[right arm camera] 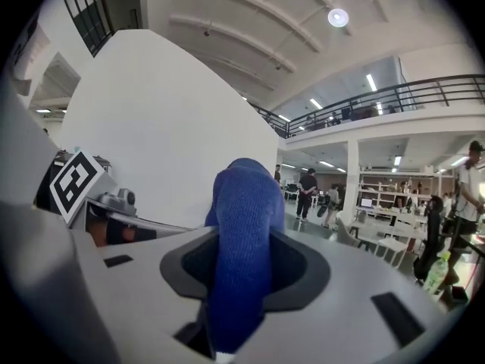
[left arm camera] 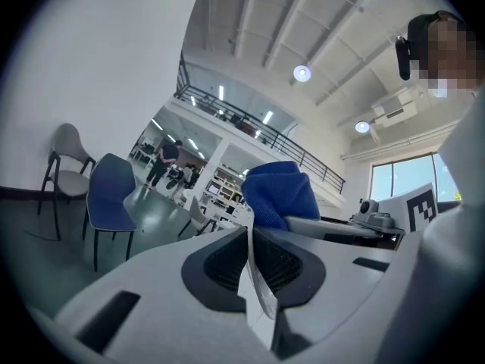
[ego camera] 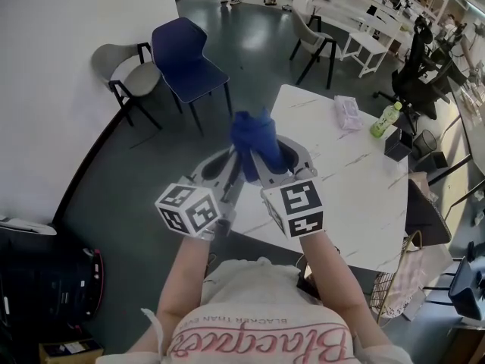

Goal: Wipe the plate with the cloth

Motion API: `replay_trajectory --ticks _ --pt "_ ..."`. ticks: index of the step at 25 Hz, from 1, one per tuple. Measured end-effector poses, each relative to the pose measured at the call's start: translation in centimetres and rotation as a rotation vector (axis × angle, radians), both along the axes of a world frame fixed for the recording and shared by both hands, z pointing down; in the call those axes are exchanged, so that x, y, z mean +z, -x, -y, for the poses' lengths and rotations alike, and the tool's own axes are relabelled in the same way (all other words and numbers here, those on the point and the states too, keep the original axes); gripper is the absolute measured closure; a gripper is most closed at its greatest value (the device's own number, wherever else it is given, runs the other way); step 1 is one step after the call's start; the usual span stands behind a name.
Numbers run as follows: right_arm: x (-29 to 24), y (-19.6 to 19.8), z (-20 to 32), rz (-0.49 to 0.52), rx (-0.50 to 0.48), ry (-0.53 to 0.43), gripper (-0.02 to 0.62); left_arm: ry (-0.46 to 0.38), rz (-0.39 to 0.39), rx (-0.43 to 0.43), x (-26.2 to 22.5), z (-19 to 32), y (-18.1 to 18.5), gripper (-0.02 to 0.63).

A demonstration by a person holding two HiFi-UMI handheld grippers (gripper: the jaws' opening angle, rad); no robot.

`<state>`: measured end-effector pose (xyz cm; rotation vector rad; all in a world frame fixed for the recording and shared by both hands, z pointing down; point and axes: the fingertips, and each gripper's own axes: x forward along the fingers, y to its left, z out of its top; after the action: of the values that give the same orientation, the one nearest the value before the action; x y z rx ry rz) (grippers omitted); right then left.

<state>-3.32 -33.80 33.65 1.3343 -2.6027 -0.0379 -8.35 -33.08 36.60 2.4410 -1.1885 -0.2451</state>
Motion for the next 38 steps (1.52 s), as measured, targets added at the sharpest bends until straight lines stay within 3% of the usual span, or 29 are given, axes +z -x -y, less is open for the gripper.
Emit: replay_trajectory --ticks 13,20,29,34,38 --pt "3.4 -10.8 0.9 0.022 0.251 0.107 0.463 -0.030 -0.031 0.040 -1.1 0.1 -0.8 0.584" --pt "4.2 -13.9 -0.7 0.054 0.328 0.116 0.463 -0.050 -0.051 0.021 -1.6 0.3 -0.2 0.584" --pt "-2.4 -8.4 -4.7 0.175 0.159 -0.005 0.463 -0.058 -0.069 -0.020 -2.1 0.3 0.3 0.584" --pt "-2.3 -3.4 -5.9 0.153 0.027 0.010 0.463 -0.059 -0.075 -0.032 -2.3 0.0 0.3 0.584" --pt "-1.3 -1.0 -5.9 0.099 -0.025 0.008 0.463 -0.063 -0.071 -0.032 -2.6 -0.3 -0.1 0.584"
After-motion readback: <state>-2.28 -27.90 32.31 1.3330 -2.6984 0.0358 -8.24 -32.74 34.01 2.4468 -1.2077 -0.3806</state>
